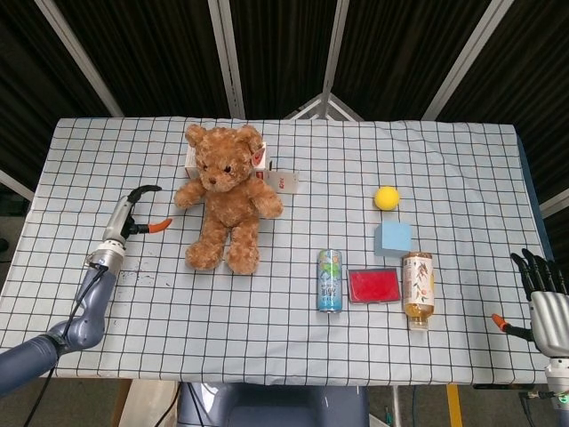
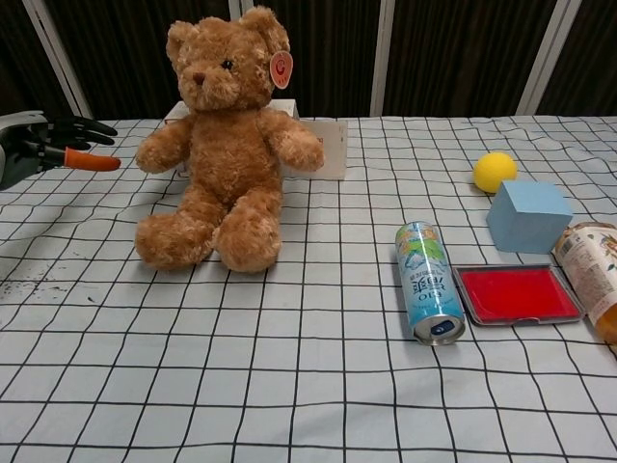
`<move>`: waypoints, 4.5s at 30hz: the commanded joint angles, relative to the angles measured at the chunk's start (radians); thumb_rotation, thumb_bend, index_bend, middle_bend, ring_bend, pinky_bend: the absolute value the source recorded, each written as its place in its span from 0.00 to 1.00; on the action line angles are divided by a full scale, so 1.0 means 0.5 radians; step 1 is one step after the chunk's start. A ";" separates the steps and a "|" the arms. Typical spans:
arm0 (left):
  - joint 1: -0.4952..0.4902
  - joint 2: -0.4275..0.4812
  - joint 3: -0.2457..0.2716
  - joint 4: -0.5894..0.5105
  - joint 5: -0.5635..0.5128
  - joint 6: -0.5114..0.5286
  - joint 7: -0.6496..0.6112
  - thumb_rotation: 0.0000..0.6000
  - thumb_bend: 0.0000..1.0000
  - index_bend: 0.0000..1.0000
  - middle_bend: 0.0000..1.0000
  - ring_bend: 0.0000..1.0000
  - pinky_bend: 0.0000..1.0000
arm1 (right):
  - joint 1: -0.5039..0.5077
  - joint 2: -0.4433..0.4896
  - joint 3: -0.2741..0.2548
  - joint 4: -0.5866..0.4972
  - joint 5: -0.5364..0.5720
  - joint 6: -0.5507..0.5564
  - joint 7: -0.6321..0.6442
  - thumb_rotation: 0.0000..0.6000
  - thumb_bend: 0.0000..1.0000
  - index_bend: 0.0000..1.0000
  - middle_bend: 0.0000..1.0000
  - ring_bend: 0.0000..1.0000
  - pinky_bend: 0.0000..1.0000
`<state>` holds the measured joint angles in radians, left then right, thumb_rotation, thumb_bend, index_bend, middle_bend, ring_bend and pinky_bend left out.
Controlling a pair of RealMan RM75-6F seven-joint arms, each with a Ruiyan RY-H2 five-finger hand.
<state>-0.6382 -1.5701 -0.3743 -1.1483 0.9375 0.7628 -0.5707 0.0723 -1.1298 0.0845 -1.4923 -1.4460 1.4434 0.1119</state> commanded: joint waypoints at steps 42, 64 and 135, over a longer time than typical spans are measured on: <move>-0.141 -0.464 -0.101 0.480 0.185 0.089 -0.118 1.00 0.30 0.20 0.14 0.00 0.00 | 0.010 0.018 -0.009 -0.019 0.023 -0.056 0.012 1.00 0.13 0.05 0.02 0.00 0.00; -0.161 -0.529 -0.139 0.543 0.136 0.111 0.002 1.00 0.38 0.31 0.21 0.00 0.00 | 0.009 0.025 -0.010 -0.032 0.027 -0.060 0.021 1.00 0.13 0.05 0.02 0.00 0.00; -0.198 -0.603 -0.166 0.669 0.098 0.143 0.267 1.00 0.41 0.29 0.13 0.00 0.00 | 0.011 0.051 -0.022 -0.066 0.028 -0.085 0.051 1.00 0.13 0.05 0.02 0.00 0.00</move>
<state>-0.7372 -1.8706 -0.4566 -0.8149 0.9861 0.8324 -0.4388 0.0777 -1.1043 0.0738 -1.5251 -1.4314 1.4012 0.1370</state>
